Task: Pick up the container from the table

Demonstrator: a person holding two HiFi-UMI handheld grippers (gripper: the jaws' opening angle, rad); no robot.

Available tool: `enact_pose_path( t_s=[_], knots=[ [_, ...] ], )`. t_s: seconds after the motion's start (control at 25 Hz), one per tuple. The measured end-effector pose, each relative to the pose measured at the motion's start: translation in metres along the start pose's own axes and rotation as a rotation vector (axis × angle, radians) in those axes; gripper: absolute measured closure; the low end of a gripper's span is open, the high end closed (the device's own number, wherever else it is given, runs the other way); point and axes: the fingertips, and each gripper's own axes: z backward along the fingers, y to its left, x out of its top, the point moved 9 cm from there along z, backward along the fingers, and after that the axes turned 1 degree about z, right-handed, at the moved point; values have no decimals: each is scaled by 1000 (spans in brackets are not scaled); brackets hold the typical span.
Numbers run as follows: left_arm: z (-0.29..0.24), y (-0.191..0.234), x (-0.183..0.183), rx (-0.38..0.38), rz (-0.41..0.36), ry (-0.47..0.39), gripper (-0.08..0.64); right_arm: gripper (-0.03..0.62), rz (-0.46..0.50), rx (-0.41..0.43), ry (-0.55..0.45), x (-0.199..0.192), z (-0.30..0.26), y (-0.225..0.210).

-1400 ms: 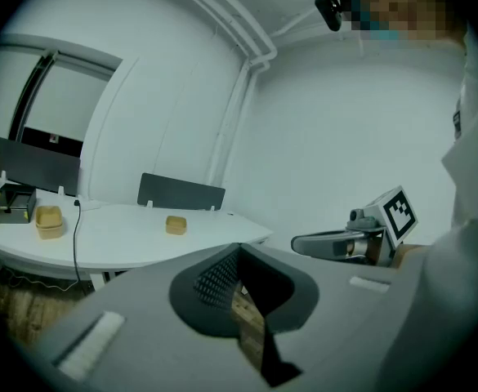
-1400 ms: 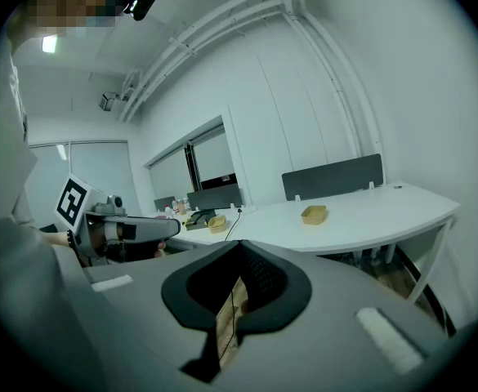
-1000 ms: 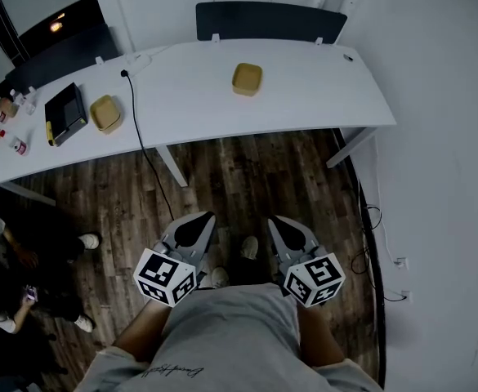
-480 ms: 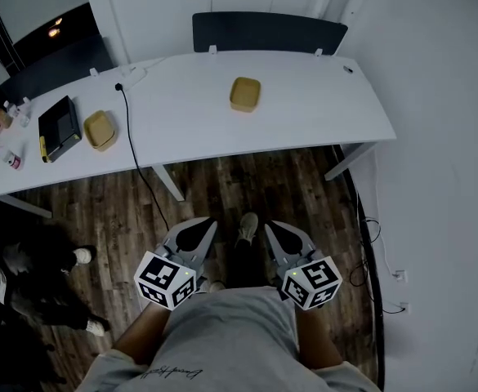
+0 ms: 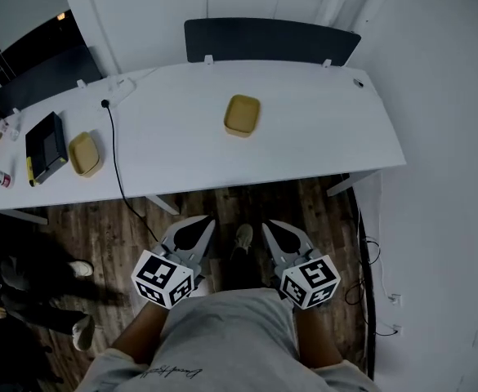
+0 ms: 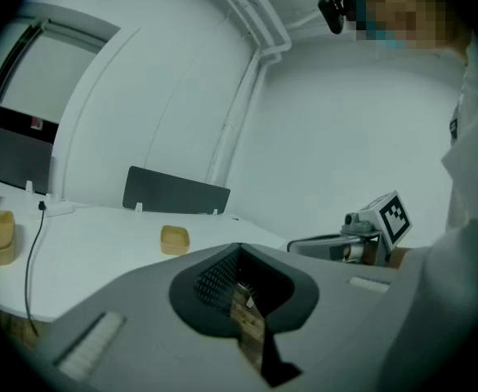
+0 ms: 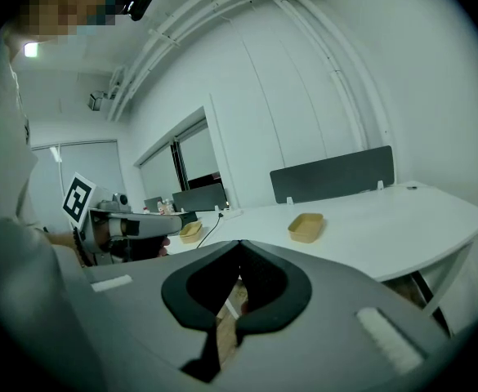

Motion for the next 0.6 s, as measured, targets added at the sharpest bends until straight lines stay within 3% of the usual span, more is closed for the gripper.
enact_pose_path(
  t_s=[0.6],
  knots=[
    [-151,63,68,72,19,-10,558,577,3,57,47,83,-103,-143]
  ],
)
